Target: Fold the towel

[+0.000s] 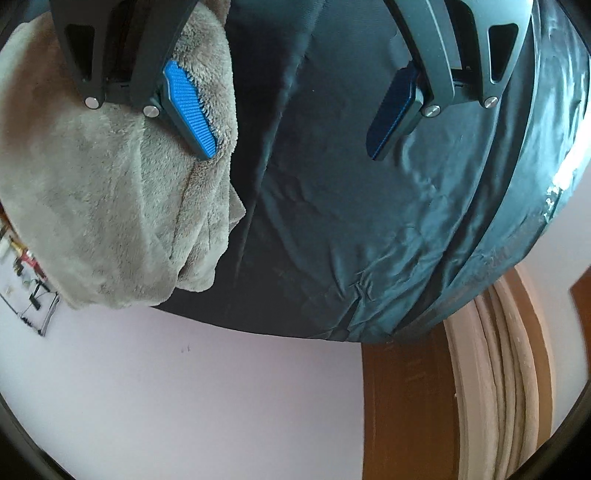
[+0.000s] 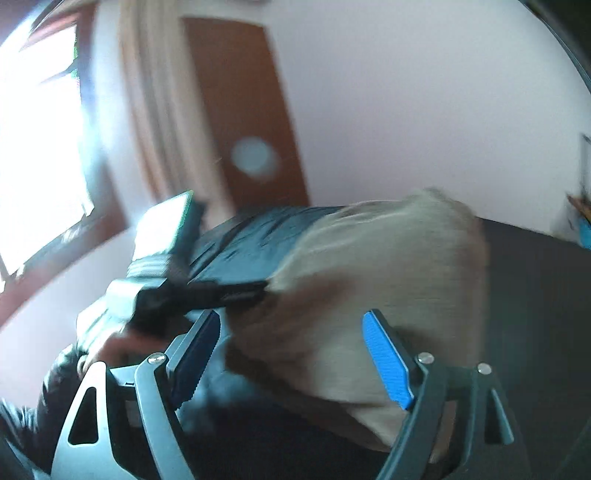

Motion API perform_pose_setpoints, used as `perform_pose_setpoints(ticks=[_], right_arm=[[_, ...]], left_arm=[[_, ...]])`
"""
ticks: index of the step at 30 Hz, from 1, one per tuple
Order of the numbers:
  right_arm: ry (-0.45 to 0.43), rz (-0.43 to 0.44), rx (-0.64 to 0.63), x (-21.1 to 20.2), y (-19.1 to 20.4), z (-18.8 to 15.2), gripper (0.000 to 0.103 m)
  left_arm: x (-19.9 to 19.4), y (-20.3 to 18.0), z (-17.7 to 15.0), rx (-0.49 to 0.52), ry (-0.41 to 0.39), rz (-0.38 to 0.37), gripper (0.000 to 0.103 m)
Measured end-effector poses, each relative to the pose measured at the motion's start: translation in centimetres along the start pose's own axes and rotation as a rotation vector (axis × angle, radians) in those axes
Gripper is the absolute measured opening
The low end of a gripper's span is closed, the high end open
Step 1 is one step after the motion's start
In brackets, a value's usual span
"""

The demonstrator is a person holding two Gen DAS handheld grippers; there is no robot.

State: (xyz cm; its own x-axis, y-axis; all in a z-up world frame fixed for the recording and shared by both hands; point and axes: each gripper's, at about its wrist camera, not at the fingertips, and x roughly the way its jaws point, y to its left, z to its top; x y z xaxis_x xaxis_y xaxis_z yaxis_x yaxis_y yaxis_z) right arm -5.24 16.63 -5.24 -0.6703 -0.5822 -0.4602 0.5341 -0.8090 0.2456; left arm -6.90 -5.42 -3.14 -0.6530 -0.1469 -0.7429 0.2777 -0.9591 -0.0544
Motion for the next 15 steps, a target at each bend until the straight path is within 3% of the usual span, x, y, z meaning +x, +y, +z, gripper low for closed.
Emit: perform_pose_setpoints(ticks=[3,9,15], right_arm=[[0.015,0.007,0.065,0.0,-2.3,0.4,0.083],[0.054,-0.002,0.010,1.1,-1.9,-0.1,0.085],[0.070,0.038,0.038,0.7,-2.9,-1.2,0.086]], left_arm=[[0.7,0.4,-0.1,-0.004,0.011,0.022,0.086],[1.8,1.4,-0.1,-0.035,0.036,0.044,0.086],[-2.6,1.4,0.8,-0.031,-0.084,0.029,0.086]])
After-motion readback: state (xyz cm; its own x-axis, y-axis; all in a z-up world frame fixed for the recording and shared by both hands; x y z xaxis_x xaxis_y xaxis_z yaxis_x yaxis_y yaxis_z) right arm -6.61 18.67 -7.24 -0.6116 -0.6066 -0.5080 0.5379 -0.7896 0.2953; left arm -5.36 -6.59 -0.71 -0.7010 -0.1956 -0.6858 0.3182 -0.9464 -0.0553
